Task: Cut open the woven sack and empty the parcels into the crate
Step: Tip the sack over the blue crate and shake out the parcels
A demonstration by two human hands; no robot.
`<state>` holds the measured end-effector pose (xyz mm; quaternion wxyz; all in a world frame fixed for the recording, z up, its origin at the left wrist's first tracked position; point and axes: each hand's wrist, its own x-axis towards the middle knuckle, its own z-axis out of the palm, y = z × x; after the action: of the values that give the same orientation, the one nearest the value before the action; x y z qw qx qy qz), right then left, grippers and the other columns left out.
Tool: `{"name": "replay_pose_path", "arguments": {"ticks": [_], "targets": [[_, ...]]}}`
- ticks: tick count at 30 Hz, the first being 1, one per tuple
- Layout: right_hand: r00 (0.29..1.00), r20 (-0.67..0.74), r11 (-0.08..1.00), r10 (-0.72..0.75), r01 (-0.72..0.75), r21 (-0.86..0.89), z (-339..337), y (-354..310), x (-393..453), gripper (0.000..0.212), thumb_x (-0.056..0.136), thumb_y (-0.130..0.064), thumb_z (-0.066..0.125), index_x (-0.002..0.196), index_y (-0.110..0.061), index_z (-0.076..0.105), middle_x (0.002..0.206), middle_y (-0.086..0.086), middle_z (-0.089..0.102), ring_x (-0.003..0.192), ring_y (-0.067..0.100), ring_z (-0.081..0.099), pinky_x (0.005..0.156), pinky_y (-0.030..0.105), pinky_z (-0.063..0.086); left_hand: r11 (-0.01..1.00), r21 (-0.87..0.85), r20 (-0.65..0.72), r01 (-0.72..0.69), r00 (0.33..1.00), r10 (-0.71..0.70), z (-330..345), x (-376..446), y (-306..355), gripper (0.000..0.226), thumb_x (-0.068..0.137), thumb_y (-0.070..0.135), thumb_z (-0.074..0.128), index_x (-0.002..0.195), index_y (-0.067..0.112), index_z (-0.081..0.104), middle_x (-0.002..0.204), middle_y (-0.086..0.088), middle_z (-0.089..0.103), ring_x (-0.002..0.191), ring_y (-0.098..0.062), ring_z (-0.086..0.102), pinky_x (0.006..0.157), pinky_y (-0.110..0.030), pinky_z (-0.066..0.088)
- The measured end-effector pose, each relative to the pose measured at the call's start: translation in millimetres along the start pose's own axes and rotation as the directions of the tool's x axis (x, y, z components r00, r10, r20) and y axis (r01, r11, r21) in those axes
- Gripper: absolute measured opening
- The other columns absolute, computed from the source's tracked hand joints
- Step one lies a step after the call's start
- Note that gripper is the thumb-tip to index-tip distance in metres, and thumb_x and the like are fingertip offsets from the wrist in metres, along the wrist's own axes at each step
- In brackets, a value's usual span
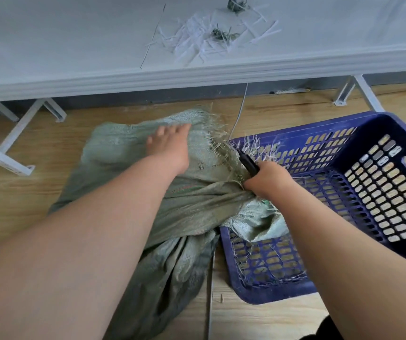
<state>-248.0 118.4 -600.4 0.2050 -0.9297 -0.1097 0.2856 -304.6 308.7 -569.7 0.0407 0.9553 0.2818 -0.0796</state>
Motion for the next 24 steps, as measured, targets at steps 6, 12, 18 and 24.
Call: {"name": "replay_pose_path", "arguments": {"ticks": [6, 12, 18, 24], "targets": [[0.989, 0.140, 0.988, 0.052, -0.030, -0.151, -9.5, 4.5, -4.1, 0.032, 0.085, -0.019, 0.066, 0.112, -0.005, 0.059, 0.077, 0.006, 0.055, 0.062, 0.020, 0.052, 0.059, 0.027, 0.046, 0.984, 0.162, 0.022, 0.075, 0.997, -0.080, 30.8, -8.3, -9.1, 0.027, 0.092, 0.024, 0.059, 0.119, 0.023, 0.058, 0.101, -0.002, 0.062, 0.109, -0.026, 0.054, 0.109, -0.046, 0.023], [0.888, -0.446, 0.940, -0.115, 0.243, 0.241, -37.7, -1.0, -4.8, 0.036, 0.082, -0.023, 0.065, 0.117, -0.020, 0.062, 0.100, 0.006, 0.065, 0.081, 0.024, 0.056, 0.067, 0.031, 0.043, 0.945, -0.296, -0.200, -0.143, 0.976, 0.085, 0.3, -17.7, 32.1, 0.022, 0.095, 0.023, 0.052, 0.113, 0.019, 0.065, 0.113, -0.008, 0.057, 0.101, -0.032, 0.057, 0.075, -0.031, 0.039], [0.918, -0.252, 0.832, -0.307, 0.387, 0.398, -22.8, -16.3, 0.2, 0.035, 0.090, -0.021, 0.059, 0.124, -0.029, 0.062, 0.107, 0.001, 0.068, 0.105, 0.022, 0.061, 0.084, 0.030, 0.046, 0.900, -0.409, 0.148, -0.152, 0.962, 0.230, 20.9, -43.1, 60.0, 0.017, 0.090, 0.020, 0.055, 0.095, 0.009, 0.067, 0.090, -0.011, 0.067, 0.086, -0.031, 0.062, 0.080, -0.041, 0.053], [0.980, 0.017, 0.938, -0.200, 0.186, 0.294, 4.3, -12.7, 9.7, 0.039, 0.092, -0.034, 0.058, 0.130, -0.025, 0.057, 0.120, 0.008, 0.064, 0.103, 0.026, 0.060, 0.079, 0.028, 0.046, 0.838, -0.528, 0.167, -0.136, 0.951, 0.260, 23.9, -39.7, 42.0, 0.019, 0.085, 0.020, 0.066, 0.098, 0.016, 0.053, 0.091, -0.001, 0.059, 0.080, -0.020, 0.055, 0.060, -0.029, 0.040]]}}
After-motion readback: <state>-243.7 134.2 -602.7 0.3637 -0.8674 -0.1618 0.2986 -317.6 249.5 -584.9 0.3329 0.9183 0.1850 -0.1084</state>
